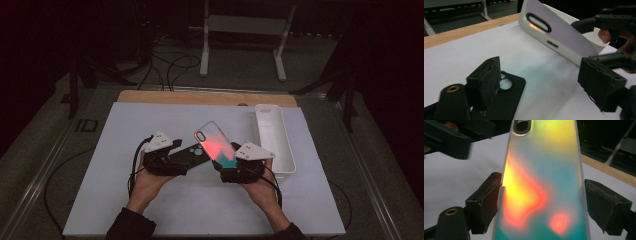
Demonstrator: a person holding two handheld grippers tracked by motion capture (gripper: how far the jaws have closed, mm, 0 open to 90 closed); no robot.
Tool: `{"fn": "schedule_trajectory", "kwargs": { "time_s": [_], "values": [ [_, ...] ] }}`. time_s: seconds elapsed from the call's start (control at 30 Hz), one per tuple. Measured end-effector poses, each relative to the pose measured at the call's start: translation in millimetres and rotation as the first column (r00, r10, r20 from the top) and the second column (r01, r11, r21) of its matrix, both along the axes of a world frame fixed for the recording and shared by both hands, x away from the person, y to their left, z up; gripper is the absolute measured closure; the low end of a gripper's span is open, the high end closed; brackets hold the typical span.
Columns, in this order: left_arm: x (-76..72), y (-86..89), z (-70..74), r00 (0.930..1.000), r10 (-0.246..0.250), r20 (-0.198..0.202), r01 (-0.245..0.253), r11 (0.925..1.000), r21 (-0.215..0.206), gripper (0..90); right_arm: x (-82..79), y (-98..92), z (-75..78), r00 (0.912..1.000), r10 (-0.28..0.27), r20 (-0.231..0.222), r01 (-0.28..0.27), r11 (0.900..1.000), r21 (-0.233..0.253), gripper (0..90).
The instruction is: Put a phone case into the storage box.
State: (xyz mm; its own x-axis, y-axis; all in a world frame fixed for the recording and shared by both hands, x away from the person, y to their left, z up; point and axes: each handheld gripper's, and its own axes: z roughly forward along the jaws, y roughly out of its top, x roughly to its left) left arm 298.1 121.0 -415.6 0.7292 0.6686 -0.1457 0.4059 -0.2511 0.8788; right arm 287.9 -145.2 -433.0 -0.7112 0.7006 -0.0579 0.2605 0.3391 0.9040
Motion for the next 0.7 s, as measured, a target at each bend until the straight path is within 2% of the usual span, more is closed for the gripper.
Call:
{"fn": "schedule_trajectory", "kwargs": {
  "time_s": [0.27, 0.3, 0.37, 0.5, 0.53, 0.6, 0.63, 0.7],
  "values": [
    [6.7, -8.0, 0.6, 0.9997, -0.004, -0.024, 0.003, 0.9992, -0.040, 29.1, -3.3, 4.4, -0.2, 0.9993, 0.021, 0.030, -0.021, 1.000, 0.010, 16.6],
    [8.0, -9.4, 0.5, 0.9996, -0.009, -0.026, 0.007, 0.9980, -0.062, 31.4, -4.5, 7.8, -1.1, 0.9984, 0.028, 0.049, -0.029, 0.999, 0.022, 16.6],
    [8.6, -10.7, 1.2, 0.9995, -0.020, -0.026, 0.018, 0.9963, -0.084, 32.3, -4.8, 8.6, -1.2, 0.9982, 0.029, 0.052, -0.031, 0.999, 0.022, 16.6],
    [8.7, -17.0, 1.9, 0.9976, -0.063, -0.030, 0.058, 0.9889, -0.137, 43.5, -8.3, 16.0, -2.7, 0.9959, 0.038, 0.082, -0.041, 0.998, 0.041, 16.5],
    [8.7, -17.0, 1.9, 0.9976, -0.063, -0.030, 0.058, 0.9889, -0.137, 46.8, -9.0, 17.4, -2.9, 0.9958, 0.035, 0.085, -0.039, 0.998, 0.047, 16.6],
    [9.8, -19.6, 0.1, 0.9938, -0.100, -0.050, 0.089, 0.9794, -0.181, 56.1, -9.1, 18.9, -3.1, 0.9957, 0.027, 0.088, -0.032, 0.998, 0.057, 16.6],
    [9.8, -19.6, 0.1, 0.9938, -0.100, -0.050, 0.089, 0.9794, -0.181, 59.1, -9.1, 18.9, -3.1, 0.9957, 0.027, 0.088, -0.032, 0.998, 0.057, 16.6],
    [9.4, -22.5, -0.4, 0.9911, -0.124, -0.048, 0.112, 0.9746, -0.194, 65.7, -8.4, 21.7, -3.8, 0.9960, 0.014, 0.088, -0.021, 0.997, 0.079, 16.6]
  ]
}}
